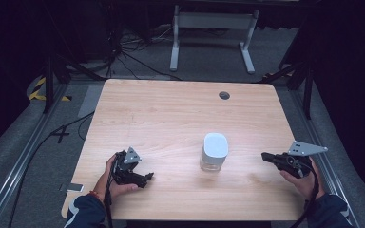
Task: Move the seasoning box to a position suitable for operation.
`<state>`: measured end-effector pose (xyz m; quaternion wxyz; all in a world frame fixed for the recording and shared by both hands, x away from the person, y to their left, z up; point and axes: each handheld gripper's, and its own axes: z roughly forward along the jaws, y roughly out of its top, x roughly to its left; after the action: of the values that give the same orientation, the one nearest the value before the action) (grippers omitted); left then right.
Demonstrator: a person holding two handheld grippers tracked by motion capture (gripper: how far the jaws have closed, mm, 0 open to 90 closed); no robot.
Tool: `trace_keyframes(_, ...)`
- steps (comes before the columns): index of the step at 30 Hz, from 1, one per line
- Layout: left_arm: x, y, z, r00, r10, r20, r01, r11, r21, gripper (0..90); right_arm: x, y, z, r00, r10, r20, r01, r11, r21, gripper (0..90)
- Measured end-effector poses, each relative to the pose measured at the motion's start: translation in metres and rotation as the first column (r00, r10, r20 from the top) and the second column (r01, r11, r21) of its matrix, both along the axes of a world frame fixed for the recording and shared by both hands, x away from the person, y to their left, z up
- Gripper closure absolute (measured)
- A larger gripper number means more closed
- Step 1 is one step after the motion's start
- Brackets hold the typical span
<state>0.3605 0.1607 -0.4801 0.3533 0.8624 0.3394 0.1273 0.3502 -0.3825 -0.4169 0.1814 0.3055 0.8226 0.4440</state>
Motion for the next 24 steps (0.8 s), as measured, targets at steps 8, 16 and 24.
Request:
trace_keyframes(8, -0.008, 0.0, -0.001, 0.9997, 0.022, 0.008, -0.022, 0.9997, -0.006, 5.9, 0.028, 0.029, 0.033, 0.9932, 0.086, 0.078, -0.09, 0.994, 0.053, 89.9)
trace_keyframes(16, -0.011, 0.0, 0.0, 0.9996, 0.029, 0.006, -0.029, 0.9996, -0.002, 7.8, 0.054, 0.074, 0.054, 0.9756, 0.176, 0.132, -0.185, 0.981, 0.064, 90.0)
trace_keyframes(24, -0.012, 0.0, 0.0, 0.9994, 0.031, 0.016, -0.031, 0.9995, -0.003, 8.7, 0.068, 0.119, 0.054, 0.96, 0.254, 0.119, -0.261, 0.964, 0.054, 90.0)
